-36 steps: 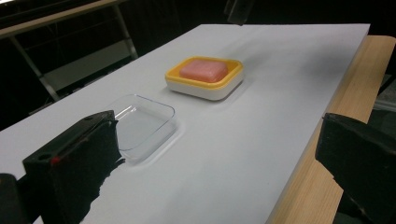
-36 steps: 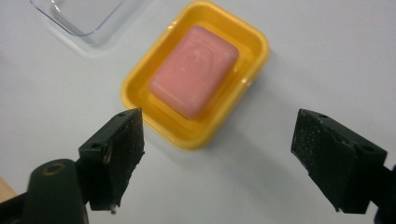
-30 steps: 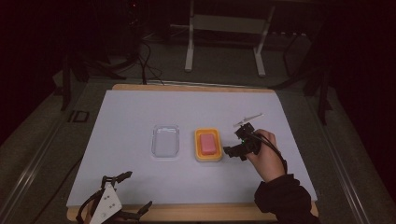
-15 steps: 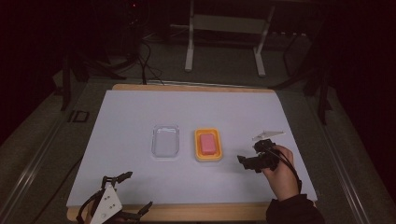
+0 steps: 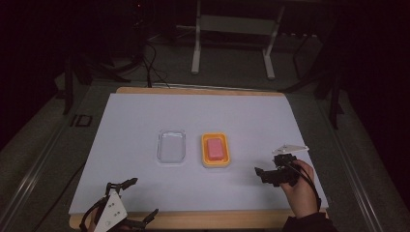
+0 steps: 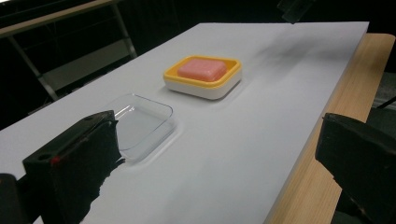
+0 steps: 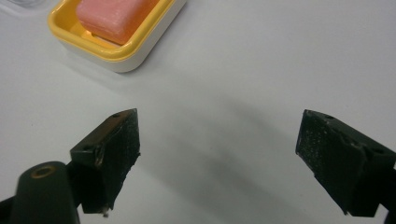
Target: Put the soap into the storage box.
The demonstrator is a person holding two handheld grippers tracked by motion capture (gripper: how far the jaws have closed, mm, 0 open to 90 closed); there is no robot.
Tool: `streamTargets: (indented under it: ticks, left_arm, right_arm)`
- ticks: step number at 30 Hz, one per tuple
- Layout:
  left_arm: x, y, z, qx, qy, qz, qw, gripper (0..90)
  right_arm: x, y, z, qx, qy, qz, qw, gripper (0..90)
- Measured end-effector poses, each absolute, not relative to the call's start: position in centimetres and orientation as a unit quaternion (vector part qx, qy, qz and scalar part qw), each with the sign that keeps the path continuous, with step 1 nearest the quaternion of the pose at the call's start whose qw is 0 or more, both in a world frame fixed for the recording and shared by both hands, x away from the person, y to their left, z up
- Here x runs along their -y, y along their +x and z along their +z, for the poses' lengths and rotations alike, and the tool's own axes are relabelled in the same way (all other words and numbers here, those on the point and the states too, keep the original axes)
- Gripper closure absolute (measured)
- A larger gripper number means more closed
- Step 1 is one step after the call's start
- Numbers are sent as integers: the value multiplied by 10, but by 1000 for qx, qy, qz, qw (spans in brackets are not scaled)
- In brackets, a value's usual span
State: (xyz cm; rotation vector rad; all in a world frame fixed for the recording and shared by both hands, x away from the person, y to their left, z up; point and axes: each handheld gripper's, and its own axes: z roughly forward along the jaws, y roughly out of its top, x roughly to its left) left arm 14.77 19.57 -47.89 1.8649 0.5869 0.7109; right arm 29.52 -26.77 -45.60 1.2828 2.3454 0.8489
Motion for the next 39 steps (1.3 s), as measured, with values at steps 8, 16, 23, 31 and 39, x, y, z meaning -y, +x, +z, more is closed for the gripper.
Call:
streamTargets:
  ticks: [8,16,23,31,39]
  left_arm:
    - [-196,147,-479,-243,773,294,506,5]
    - [-196,147,-479,-241,774,294,507,5]
    - [-196,147,-479,-239,775,293,507,5]
    - [-195,147,-479,-239,776,294,504,5]
    - [-194,147,-479,-236,780,290,502,5]
  right_arm:
    - [284,286,-464,-804,481,318,148,141]
    - [296,277,-473,-777,510,339,147,140]
    - [306,267,-480,-770,515,345,155,141]
    - [317,255,-487,-757,530,358,137,140]
    - [322,255,-493,-745,542,367,131,141]
